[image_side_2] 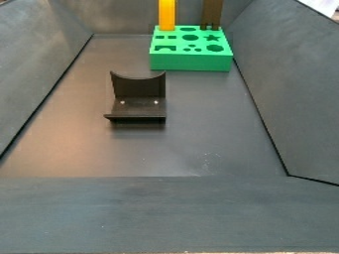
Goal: Pick up the 3 prong object. Move up. Place the 3 prong object on the fixture. Regrasp the 3 prong object. Move to above the board. Insert the 3 prong object.
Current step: Move to above the board.
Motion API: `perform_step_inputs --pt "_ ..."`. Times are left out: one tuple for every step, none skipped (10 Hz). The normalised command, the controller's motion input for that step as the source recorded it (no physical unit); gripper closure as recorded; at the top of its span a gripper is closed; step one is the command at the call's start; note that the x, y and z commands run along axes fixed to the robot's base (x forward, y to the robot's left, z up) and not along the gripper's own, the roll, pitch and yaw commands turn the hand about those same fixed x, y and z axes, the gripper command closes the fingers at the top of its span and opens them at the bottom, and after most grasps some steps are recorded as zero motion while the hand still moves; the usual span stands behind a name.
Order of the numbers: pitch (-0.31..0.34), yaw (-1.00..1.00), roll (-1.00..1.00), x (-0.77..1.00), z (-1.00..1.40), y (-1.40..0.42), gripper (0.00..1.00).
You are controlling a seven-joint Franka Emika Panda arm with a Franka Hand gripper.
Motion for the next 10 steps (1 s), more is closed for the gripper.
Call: perform_step_inputs --pt "0.009 -0.02 -1.0 -0.97 0.21 -1.0 1.0" --pt "-0.009 -0.02 -1.0 -1.0 0.21 -0.98 1.0" --pt "-0.026 -0.01 -1.0 -1.0 0.18 -0.93 1.0" --pt "-0.03 -0.01 -1.0 -1.0 0.18 -0.94 1.0" --pt "-0.038 0.0 -1.0 -1.0 0.17 -0.9 1.0" --pt "-0.044 0.0 -1.0 -1.0 0.16 -0.88 1.0" --pt "-0.055 0.0 -1.0 -0.74 0.12 -0.6 1.0" --pt "-0.06 -0.01 -1.0 -0.56 0.08 -0.43 1.0" --pt "-0.057 -0.02 -1.0 -0.3 0.03 -0.18 1.0" --pt "-0.054 -0.02 -1.0 -0.18 0.03 -0.1 1.0"
